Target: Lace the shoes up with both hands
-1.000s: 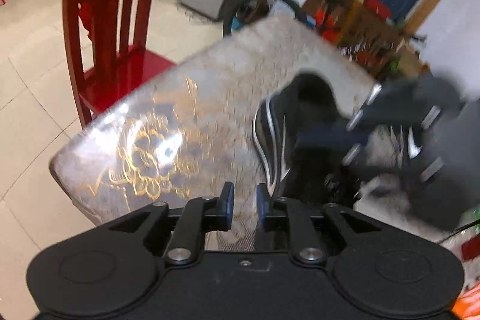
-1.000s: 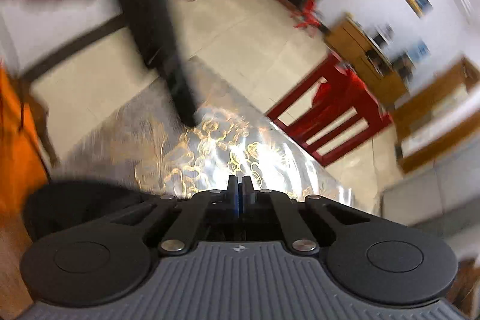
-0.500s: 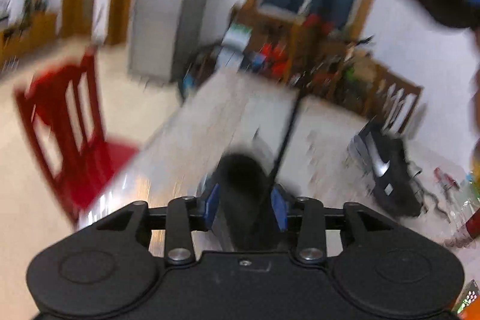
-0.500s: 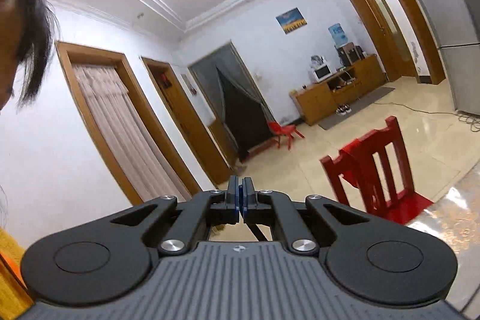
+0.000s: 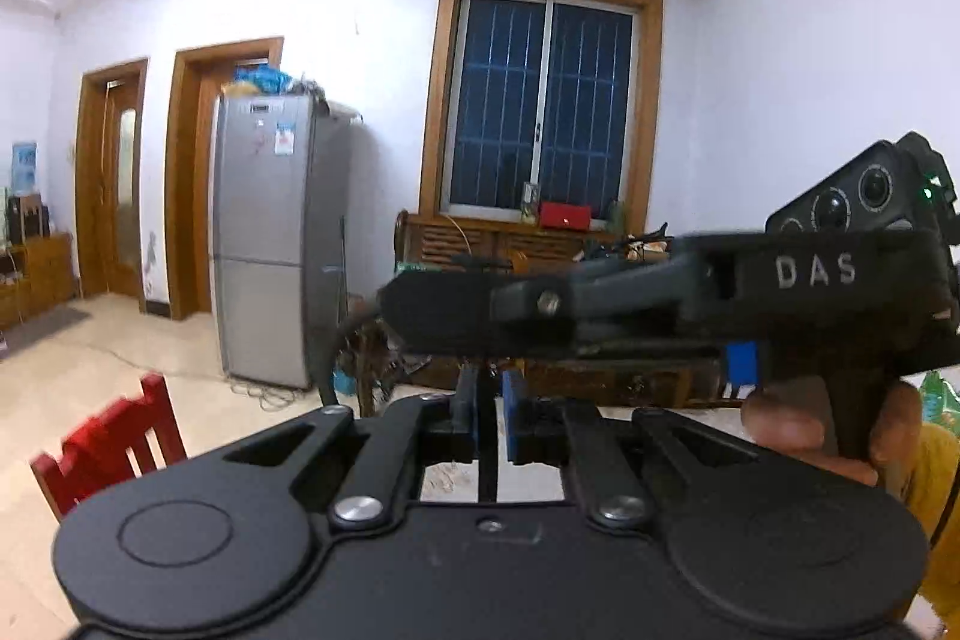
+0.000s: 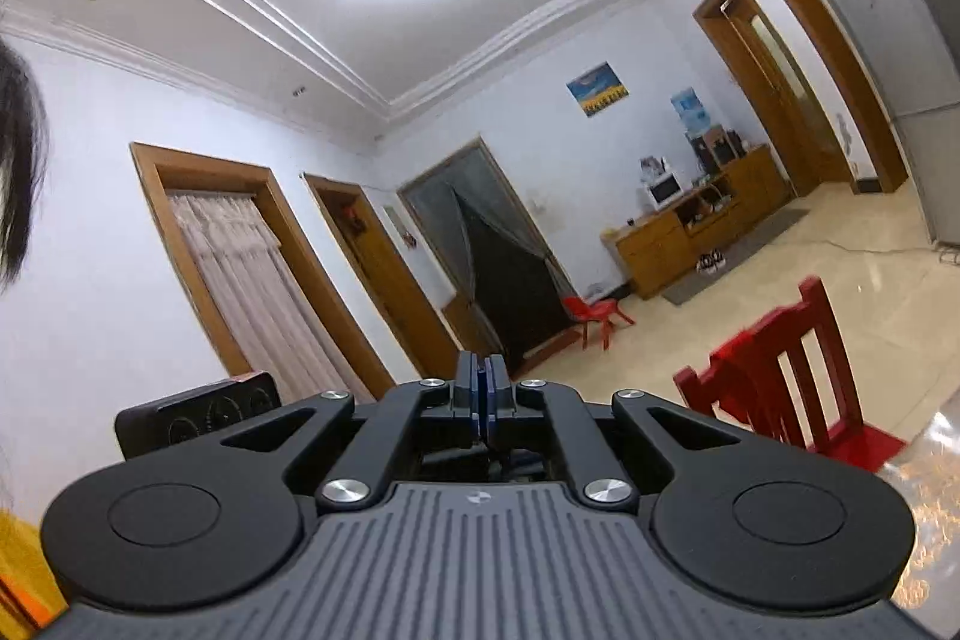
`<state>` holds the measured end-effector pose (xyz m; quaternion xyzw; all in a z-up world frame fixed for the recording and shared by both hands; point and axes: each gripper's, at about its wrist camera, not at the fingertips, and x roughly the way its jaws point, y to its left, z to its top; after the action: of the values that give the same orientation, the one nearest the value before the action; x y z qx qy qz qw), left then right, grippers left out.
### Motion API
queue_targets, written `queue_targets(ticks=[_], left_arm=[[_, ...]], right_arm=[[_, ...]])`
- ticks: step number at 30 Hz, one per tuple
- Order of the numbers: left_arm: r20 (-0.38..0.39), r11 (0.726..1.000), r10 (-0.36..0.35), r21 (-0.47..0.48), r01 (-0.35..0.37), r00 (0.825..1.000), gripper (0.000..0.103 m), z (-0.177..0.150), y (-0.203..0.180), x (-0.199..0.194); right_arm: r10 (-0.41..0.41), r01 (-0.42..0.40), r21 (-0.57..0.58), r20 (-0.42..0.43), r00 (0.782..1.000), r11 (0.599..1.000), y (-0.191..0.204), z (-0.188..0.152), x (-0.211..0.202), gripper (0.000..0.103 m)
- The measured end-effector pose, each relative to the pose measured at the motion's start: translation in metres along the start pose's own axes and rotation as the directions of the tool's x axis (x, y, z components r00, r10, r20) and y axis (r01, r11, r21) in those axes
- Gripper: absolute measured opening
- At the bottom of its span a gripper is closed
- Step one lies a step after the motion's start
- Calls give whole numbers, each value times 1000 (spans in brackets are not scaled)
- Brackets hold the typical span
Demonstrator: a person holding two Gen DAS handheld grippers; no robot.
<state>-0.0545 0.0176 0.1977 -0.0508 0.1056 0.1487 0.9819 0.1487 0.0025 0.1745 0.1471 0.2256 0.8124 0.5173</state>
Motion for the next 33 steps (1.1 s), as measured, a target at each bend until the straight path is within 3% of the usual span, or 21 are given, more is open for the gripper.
queue_targets(ticks=[7, 12, 13, 14, 16, 18, 19, 21, 22, 23, 25, 26, 29, 30, 33], left_arm=[[-17, 998, 55, -41, -55, 998, 7, -4, 10, -6], [-126, 978, 152, -125, -167, 980, 8, -36, 33, -17], [-148, 972, 169, -140, -190, 974, 10, -43, 37, -19], [-171, 965, 187, -154, -213, 967, 12, -49, 42, -21], [-217, 948, 219, -181, -260, 951, 19, -62, 51, -25], [-264, 929, 250, -206, -307, 932, 30, -75, 60, -29], [-287, 918, 264, -217, -331, 921, 35, -82, 64, -31], [-334, 895, 290, -237, -378, 897, 43, -95, 73, -36], [-358, 882, 302, -246, -401, 884, 46, -101, 78, -38], [-377, 873, 308, -253, -417, 874, 46, -107, 81, -39], [-387, 885, 278, -253, -391, 879, 46, -111, 78, -33], [-392, 891, 262, -253, -378, 882, 46, -113, 76, -30], [-406, 906, 217, -254, -338, 888, 49, -118, 71, -22], [-411, 911, 202, -255, -324, 889, 50, -120, 70, -19], [-425, 924, 155, -256, -283, 892, 53, -126, 65, -10]], right_arm=[[-8, 9, -14, 9, 1000, 1000, 7, 3, 7, 3], [-152, 124, -228, -108, 982, 966, 24, -19, 28, 6], [-196, 161, -269, -106, 975, 949, 26, -26, 28, 19], [-238, 200, -301, -93, 967, 932, 27, -32, 25, 42], [-323, 290, -311, -62, 944, 905, 18, -44, 11, 60], [-420, 394, -272, -46, 906, 878, -1, -54, -6, 60], [-482, 461, -208, -61, 874, 863, -18, -59, -16, 60], [-590, 590, -45, -117, 799, 806, -56, -72, -38, 61], [-630, 647, 81, -167, 759, 758, -81, -83, -51, 62], [-642, 677, 204, -216, 736, 707, -102, -95, -63, 63], [-586, 646, 477, -292, 756, 596, -139, -133, -83, 63], [-545, 611, 603, -321, 774, 513, -156, -154, -92, 63], [-467, 517, 802, -349, 812, 300, -189, -206, -98, 63], [-451, 492, 831, -347, 822, 258, -196, -217, -96, 63], [-439, 454, 861, -325, 838, 231, -206, -234, -85, 62]])
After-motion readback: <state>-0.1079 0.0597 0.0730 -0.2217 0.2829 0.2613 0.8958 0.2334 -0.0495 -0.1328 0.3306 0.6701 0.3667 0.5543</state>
